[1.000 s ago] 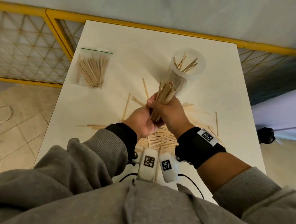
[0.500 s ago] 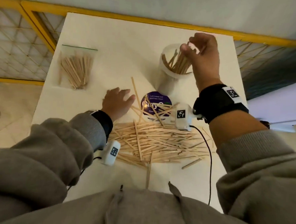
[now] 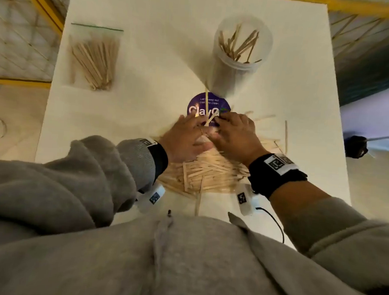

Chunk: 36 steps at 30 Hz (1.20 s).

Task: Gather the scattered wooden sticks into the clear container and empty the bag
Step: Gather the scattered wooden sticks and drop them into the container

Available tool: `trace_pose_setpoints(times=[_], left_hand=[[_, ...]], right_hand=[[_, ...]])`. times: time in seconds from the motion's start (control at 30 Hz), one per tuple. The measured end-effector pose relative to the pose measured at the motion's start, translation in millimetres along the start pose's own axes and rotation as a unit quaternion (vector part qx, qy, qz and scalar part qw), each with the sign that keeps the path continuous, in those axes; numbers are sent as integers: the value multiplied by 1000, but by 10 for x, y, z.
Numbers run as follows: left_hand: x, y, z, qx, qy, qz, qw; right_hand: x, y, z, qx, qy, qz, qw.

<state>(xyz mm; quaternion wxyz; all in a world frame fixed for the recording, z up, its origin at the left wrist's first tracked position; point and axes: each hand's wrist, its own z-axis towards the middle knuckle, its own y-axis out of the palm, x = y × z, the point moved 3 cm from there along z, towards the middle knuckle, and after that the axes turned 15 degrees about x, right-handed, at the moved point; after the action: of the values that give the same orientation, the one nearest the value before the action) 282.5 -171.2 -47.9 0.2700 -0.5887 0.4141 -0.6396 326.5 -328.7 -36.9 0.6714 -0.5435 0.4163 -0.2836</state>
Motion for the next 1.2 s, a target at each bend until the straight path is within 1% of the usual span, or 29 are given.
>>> trace_pose_setpoints(times=[0.03,0.07,0.1,0.13,0.17,0.23,0.27,0.33,0.37,0.4,0.43,0.5,0.53,0.57,0.7,0.87,0.97,1.07,1.2], left_hand=[[31,-3,-69,-12,10,-33,999],[46,-26,-142,-23,2,-82,996],[41,-78,-234,-31,-24,-134,990],[11,-143,-309,-35,-46,-166,984],[-42,-213,-405,-31,-50,-161,985],[-169,-366,-594,-34,-11,-48,998],[-274,-393,-708,-56,-6,21,998],[-462,-417,-914,-102,-29,118,987],[-527,-393,-1007,-116,-38,143,982],[-561,-344,-1082,-116,-38,154,981],[-550,-313,-1138,-95,-27,156,983],[-469,-285,-1116,-16,-4,144,989],[-419,-289,-1064,23,-6,142,990],[-360,-306,-1008,41,-18,151,987],[-228,-363,-840,42,-51,199,978],[-260,-413,-782,45,-37,218,974],[-295,-480,-817,58,-46,188,979],[-322,-547,-839,67,-75,148,984],[-361,-657,-868,123,-102,71,985]], right_hand=[[-58,-30,-75,-5,-18,-29,999],[-83,-61,-156,-11,-36,-52,998],[-91,-93,-235,-27,-49,-69,996],[-68,-145,-292,-48,-56,-77,994],[-36,-181,-351,-73,-61,-79,992],[57,-257,-448,-114,-75,-69,988],[80,-274,-512,-126,-90,-64,986],[100,-277,-600,-136,-119,-70,981],[98,-263,-616,-132,-121,-69,981],[78,-254,-615,-124,-111,-60,984],[42,-245,-602,-117,-96,-46,987],[-27,-232,-539,-103,-69,-16,992],[-59,-220,-497,-97,-61,-8,993],[-102,-210,-461,-93,-58,-8,994],[-248,-124,-366,-100,-46,-37,993],[-283,-143,-273,-140,-15,-34,989],[-275,-251,-229,-154,-10,-11,988],[-249,-369,-197,-156,0,23,988],[-192,-494,-126,-125,33,76,989]])
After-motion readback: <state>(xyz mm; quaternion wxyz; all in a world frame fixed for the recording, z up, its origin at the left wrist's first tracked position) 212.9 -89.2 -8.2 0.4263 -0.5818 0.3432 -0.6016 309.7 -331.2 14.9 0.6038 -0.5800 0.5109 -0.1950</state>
